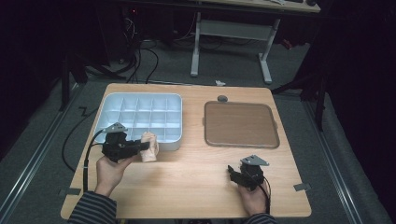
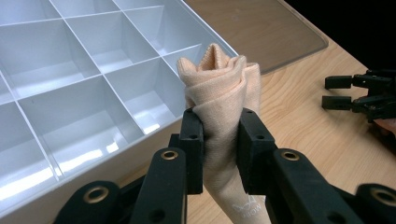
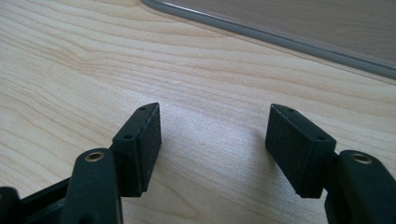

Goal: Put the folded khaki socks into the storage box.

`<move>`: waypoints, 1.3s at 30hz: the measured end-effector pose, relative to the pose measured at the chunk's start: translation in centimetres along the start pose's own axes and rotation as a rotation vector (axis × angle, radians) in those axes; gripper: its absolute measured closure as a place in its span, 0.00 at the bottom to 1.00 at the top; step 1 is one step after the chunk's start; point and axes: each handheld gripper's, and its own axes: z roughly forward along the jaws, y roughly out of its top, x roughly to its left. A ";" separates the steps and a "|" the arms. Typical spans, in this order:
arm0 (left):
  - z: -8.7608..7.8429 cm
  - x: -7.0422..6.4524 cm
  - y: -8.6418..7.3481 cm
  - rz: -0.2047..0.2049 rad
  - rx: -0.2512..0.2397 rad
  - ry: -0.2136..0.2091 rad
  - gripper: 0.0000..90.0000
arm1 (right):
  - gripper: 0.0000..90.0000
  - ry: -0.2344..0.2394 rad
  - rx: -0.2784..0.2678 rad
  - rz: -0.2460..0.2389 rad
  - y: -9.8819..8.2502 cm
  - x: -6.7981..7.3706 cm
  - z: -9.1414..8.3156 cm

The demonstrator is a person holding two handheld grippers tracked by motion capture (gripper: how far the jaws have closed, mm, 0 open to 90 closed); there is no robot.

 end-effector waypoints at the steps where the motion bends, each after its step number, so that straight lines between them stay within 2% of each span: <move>1: 0.0 0.1 0.1 0.003 0.001 0.006 0.83 | 0.40 0.000 0.000 0.000 0.0 0.0 0.0; 17: 0.1 0.6 2.1 0.025 0.006 0.029 0.83 | 0.40 0.000 0.000 0.000 0.0 0.0 0.0; 23: 0.0 1.3 2.4 0.012 0.007 0.042 0.83 | 0.40 0.000 0.000 0.000 0.0 0.0 0.0; 33: 0.2 1.8 3.0 0.013 0.006 0.057 0.83 | 0.40 0.000 0.000 0.000 0.0 0.0 0.0; 39: 0.4 2.6 3.1 -0.008 0.009 0.064 0.83 | 0.40 0.000 0.000 0.000 0.0 0.0 0.0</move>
